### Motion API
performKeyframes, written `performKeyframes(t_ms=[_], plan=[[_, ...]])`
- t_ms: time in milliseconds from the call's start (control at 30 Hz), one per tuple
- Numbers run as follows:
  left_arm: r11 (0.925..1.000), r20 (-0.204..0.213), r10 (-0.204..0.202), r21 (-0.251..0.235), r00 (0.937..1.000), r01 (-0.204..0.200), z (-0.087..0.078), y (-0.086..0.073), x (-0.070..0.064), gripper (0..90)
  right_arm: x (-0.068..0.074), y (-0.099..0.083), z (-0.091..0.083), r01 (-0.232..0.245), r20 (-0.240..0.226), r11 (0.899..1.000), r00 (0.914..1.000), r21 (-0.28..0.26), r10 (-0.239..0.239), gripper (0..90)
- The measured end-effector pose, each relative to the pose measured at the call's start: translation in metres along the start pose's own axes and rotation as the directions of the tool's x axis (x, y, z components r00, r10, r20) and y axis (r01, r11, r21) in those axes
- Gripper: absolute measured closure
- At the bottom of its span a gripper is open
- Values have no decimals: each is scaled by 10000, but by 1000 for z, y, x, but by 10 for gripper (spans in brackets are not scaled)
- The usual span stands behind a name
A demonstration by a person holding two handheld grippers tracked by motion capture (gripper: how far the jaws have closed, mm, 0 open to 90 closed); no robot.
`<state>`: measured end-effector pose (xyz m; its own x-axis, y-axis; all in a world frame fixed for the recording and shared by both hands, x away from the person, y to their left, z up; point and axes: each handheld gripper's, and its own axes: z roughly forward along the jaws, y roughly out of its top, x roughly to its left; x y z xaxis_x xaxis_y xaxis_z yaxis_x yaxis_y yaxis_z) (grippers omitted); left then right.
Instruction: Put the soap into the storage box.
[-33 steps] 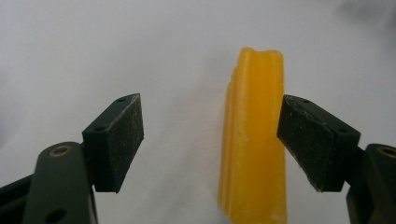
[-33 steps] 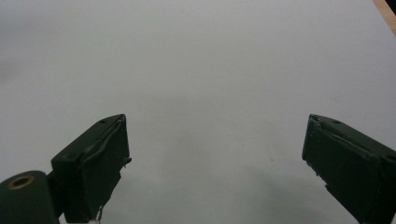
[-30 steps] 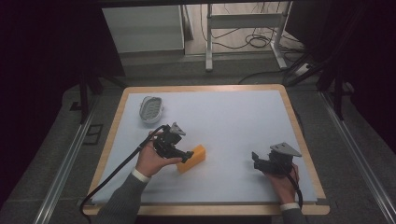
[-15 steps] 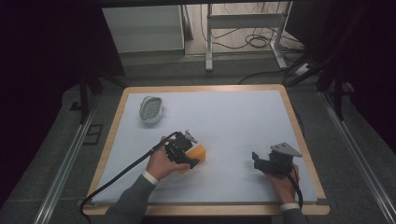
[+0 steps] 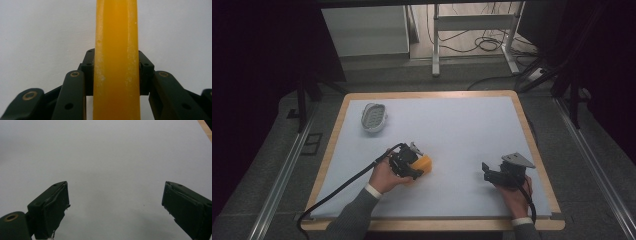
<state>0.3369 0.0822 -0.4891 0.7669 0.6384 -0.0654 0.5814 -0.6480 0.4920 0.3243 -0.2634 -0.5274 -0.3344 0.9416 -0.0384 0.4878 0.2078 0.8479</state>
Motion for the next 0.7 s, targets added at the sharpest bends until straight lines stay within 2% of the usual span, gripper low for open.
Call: performKeyframes(t_ms=[333,467,700], plan=[[9992,134,-156,-376,9998,161,-10,-2,6,612,0,0,0,-12,-5,10000,10000,-62,12,76],[9976,-26,-274,-633,9996,272,-19,-3,11,612,0,0,0,-38,23,10000,10000,-51,38,76],[9956,-36,-334,-883,9994,330,-28,-4,14,612,0,0,0,-137,66,9999,9999,-32,138,79]])
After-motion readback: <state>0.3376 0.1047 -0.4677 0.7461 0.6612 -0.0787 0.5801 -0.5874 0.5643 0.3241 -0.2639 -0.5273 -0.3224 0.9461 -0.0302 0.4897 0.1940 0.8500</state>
